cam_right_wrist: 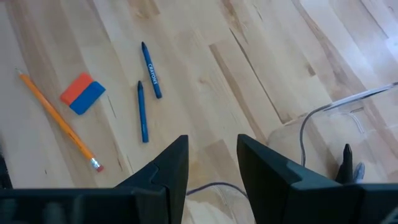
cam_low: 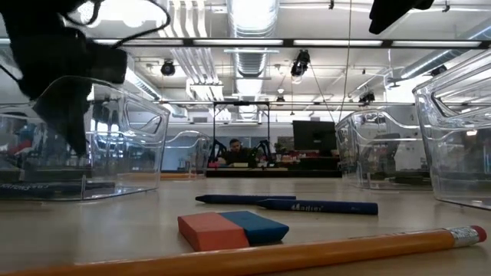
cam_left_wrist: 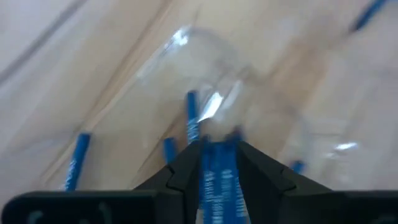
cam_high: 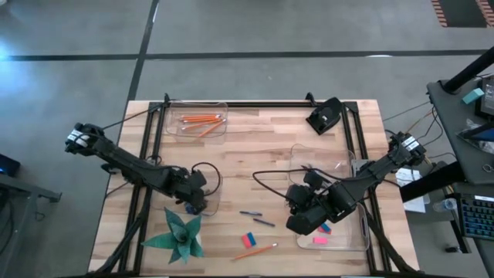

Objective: Sort crayons/erasers/pens/pencils in bins
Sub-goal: Put the blue crayon into the left center transparent bin

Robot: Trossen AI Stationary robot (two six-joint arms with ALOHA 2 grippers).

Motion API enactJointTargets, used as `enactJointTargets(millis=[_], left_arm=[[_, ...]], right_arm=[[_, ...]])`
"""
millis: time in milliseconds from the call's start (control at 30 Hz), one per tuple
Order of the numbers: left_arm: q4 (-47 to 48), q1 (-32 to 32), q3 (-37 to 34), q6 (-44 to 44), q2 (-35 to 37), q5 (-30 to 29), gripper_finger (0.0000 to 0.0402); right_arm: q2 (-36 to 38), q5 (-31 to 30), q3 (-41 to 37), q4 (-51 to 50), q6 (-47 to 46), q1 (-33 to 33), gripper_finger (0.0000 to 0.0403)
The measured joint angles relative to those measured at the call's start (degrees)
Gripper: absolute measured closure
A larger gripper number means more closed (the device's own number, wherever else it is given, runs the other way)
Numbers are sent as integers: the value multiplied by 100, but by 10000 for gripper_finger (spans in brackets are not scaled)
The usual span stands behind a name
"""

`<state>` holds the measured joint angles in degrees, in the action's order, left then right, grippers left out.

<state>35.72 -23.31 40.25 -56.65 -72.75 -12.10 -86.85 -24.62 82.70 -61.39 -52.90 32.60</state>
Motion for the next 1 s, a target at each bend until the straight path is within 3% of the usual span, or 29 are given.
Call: enactJointTargets(millis=[233, 433, 667, 867, 1000], left_arm=[[-613, -33, 653, 683, 412, -375, 316], [-2180, -40, 1355, 2466, 241, -817, 316], [-3249, -41, 1896, 4102, -812, -931, 316], [-3212, -38, 2246, 4519, -1809, -925, 316], [-3213, -35, 2333, 4325, -2239, -774, 316]], right_arm=[[0, 2, 0, -6, 290, 0, 275], [0, 11, 0, -34, 766, 0, 275], [0, 15, 0, -138, 1164, 0, 275], [0, 66, 0, -151, 1319, 0, 275], [0, 68, 0, -249, 1324, 0, 275]])
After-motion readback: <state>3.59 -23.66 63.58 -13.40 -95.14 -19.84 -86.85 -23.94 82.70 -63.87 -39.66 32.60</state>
